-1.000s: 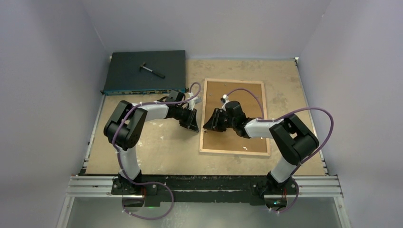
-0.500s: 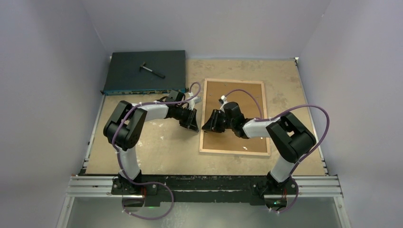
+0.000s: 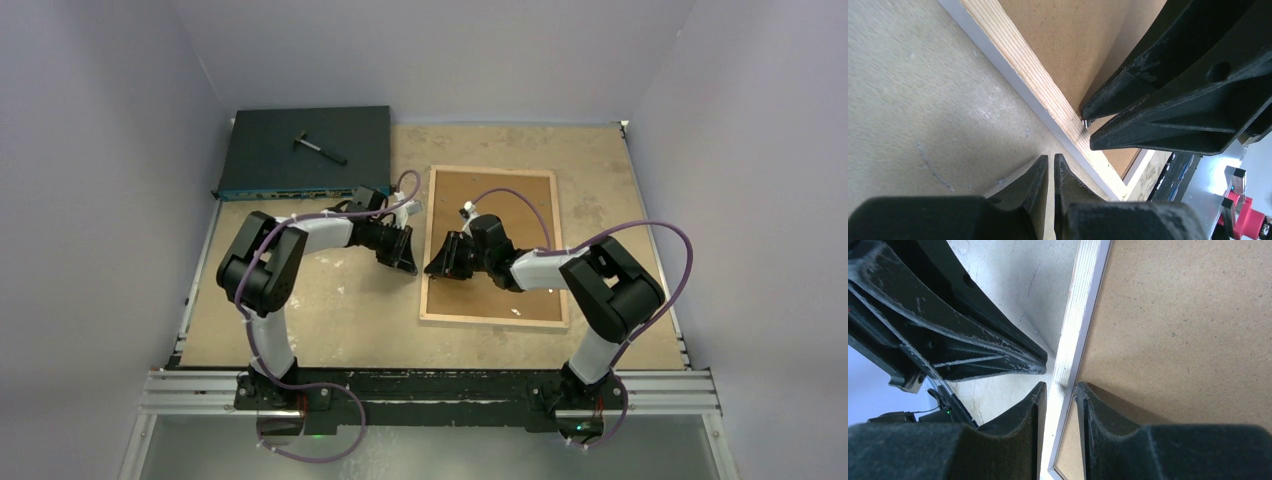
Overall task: Put the photo into the frame
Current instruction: Install the photo frame at the center of the board.
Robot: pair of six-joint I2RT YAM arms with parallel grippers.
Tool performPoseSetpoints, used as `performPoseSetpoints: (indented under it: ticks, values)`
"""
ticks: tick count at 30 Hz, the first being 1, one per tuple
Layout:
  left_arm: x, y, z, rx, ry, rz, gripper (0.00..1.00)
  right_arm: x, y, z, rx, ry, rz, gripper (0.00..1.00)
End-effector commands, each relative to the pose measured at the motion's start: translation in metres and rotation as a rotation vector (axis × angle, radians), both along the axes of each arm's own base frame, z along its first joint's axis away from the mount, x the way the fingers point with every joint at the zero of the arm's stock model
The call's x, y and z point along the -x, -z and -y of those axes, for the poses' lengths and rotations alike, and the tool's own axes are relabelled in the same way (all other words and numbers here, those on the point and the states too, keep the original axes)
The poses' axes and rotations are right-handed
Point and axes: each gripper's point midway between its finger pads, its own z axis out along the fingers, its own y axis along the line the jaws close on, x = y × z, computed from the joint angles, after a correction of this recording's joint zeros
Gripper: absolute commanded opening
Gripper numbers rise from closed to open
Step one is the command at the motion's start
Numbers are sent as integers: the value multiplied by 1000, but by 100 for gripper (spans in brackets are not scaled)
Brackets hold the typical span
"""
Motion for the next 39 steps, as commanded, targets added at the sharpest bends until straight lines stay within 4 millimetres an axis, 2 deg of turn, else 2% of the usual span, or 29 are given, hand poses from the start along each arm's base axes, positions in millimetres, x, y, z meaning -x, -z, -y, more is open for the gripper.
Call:
performPoseSetpoints:
  ticks: [1, 6, 9, 11, 15, 18, 22, 25, 29, 36, 39]
  values:
    - [-27, -33, 0, 43, -23, 99, 7, 1, -4, -8, -6, -45, 2, 31]
    - [-46, -44, -3, 47, -59, 128, 15, 7, -3, -6, -9, -57, -9, 31]
    - [-58, -53, 0, 59, -82, 159, 29, 10, -8, -8, -30, -70, -9, 33]
    - [-69, -59, 4, 71, -105, 179, 36, 7, -19, -11, -46, -80, -10, 35]
    - [-90, -63, 10, 78, -137, 200, 38, -42, -64, 3, -37, 15, 106, 48]
    - [-103, -61, 14, 82, -169, 207, 37, -86, -98, 33, -56, 126, 188, 53]
    - [-116, -50, 19, 86, -211, 187, 35, -134, -117, 75, -51, 262, 255, 54]
    - [-122, -45, 23, 108, -231, 172, 34, -167, -118, 90, -14, 312, 292, 54]
    - [-125, -38, 25, 110, -243, 160, 31, -200, -103, 85, 19, 300, 289, 54]
    - [-123, -28, 27, 113, -230, 154, 25, -235, -65, 72, 35, 279, 261, 50]
    - [-120, -22, 25, 103, -227, 144, 21, -247, -62, 70, 37, 281, 279, 50]
